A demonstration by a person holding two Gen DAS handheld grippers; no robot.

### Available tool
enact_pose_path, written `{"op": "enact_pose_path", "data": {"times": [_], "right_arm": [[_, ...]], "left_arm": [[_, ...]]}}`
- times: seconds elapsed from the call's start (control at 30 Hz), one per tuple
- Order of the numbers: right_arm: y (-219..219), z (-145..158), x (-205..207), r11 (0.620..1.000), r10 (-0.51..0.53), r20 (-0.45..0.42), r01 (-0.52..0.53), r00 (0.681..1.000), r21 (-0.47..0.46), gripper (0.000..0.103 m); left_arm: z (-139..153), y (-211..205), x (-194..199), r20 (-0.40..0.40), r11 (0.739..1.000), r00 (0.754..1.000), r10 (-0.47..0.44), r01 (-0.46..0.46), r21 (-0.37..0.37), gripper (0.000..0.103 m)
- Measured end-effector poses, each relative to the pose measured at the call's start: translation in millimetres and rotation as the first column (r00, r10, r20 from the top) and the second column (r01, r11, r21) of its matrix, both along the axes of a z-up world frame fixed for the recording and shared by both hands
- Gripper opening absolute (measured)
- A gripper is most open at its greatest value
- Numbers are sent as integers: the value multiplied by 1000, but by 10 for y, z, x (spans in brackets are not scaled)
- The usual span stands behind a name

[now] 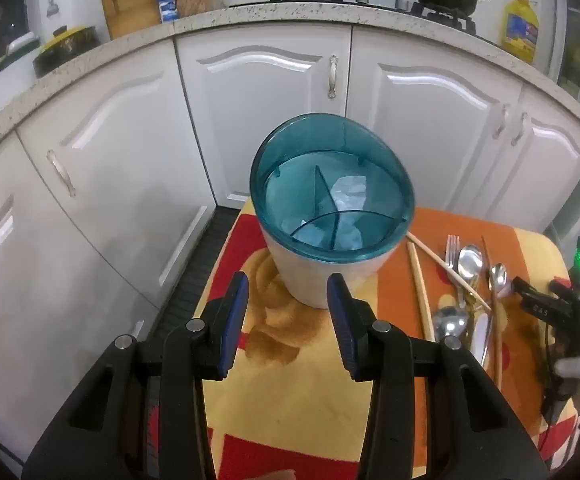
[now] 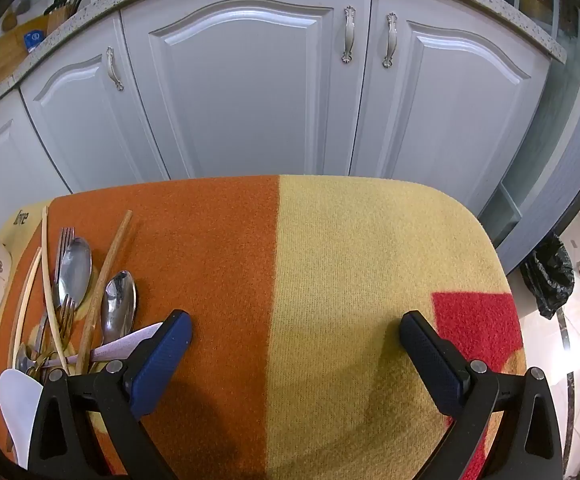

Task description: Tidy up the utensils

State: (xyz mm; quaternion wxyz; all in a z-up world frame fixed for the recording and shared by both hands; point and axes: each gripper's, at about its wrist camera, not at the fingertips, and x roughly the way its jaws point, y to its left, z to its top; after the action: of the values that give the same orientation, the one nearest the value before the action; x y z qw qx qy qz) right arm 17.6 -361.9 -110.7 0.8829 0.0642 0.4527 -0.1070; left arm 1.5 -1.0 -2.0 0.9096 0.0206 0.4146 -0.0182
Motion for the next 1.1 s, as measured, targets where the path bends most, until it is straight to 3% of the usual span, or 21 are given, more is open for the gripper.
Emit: {"op": "enact_pose_path", "data": {"times": [0.13,0.3,0.37,0.53,0.73,1.1], "right_arm": [[-27,6,-64,1000,9,-17,-9,1000,2,103],[-2,141,-123,998,43,-132,-35,990,59,102],[-38,233,-336,993,48,-87,-38,995,111,102],[41,585,-749,991,46,14,-48,999,123,102],[544,1008,-827,994,98,96,-101,991,28,102],[782,1403,-934,991,134,164,-132,977,-25,102]], "left_arm": [[145,-66,-141,29,1000,999,-22,22,12,40],[219,-188,-256,29,999,999,-41,42,-1,40],[233,-246,-284,35,999,998,-53,53,0,40],[290,-360,-360,48,997,996,-78,78,-14,40],[326,-434,-442,60,995,994,-97,98,-21,40],[410,-541,-543,87,991,989,-124,127,-34,40]]}}
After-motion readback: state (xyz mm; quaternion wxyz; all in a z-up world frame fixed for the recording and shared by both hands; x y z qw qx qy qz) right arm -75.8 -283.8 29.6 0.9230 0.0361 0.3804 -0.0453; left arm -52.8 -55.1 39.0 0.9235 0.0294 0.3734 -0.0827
